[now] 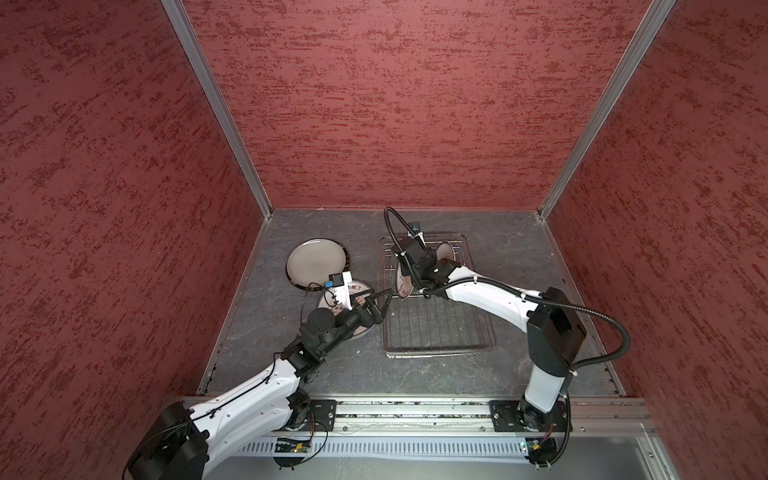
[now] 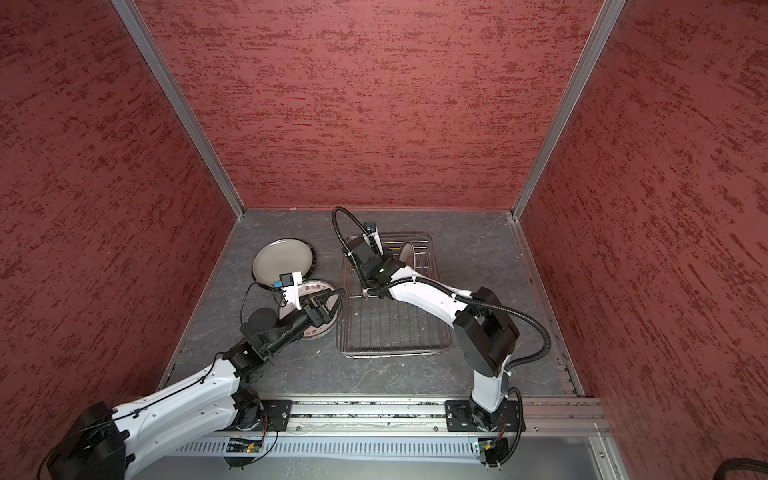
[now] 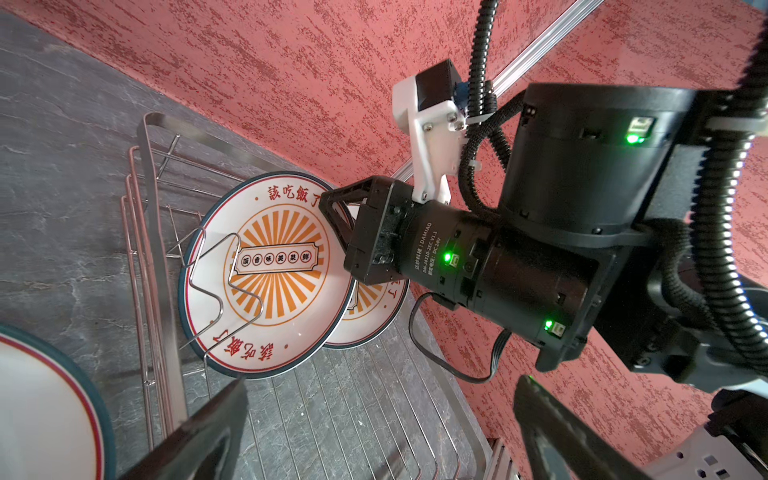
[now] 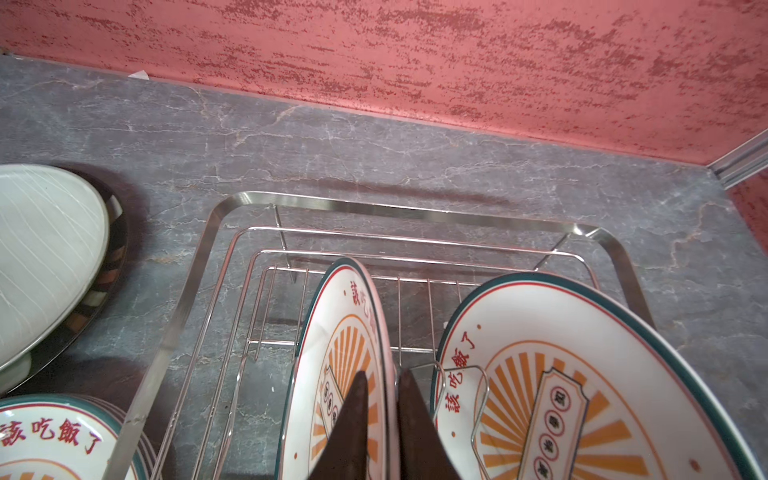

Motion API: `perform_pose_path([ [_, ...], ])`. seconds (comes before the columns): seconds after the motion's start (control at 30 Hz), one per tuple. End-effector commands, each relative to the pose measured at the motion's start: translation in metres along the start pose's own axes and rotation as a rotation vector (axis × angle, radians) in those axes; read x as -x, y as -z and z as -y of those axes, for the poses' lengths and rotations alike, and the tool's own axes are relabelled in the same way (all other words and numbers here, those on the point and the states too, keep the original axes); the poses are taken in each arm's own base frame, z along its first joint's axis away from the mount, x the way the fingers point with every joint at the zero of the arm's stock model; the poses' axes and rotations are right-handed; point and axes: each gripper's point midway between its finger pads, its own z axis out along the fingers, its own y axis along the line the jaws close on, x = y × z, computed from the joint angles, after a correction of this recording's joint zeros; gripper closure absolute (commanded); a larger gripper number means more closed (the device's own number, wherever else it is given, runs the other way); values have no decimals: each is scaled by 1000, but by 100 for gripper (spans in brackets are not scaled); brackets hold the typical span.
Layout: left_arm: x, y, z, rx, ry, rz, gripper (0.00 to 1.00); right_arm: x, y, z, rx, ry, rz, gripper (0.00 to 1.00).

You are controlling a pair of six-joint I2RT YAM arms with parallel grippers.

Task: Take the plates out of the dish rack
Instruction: 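Close the right gripper on the next plate rim while the left returns, then lift the sunburst plate from the rack with the right gripper toward the left gripper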

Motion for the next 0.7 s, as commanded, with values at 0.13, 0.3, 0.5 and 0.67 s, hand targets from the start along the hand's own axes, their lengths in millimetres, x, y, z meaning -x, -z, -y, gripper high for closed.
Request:
perform_pose_path([
  [0.13, 0, 0, -1, 6, -17, 9, 0, 6, 4, 6, -50, -2, 18, 90],
  [0.3, 1, 0, -2, 10, -17, 10, 1, 8, 4, 6, -53, 11, 21, 93],
  [0.5, -1, -1, -4, 16, -13, 8, 1, 20, 10, 13, -81, 17, 64, 100],
  [0.67, -1, -2, -5, 19, -10, 9, 1, 35, 21, 22, -107, 10, 112, 100],
])
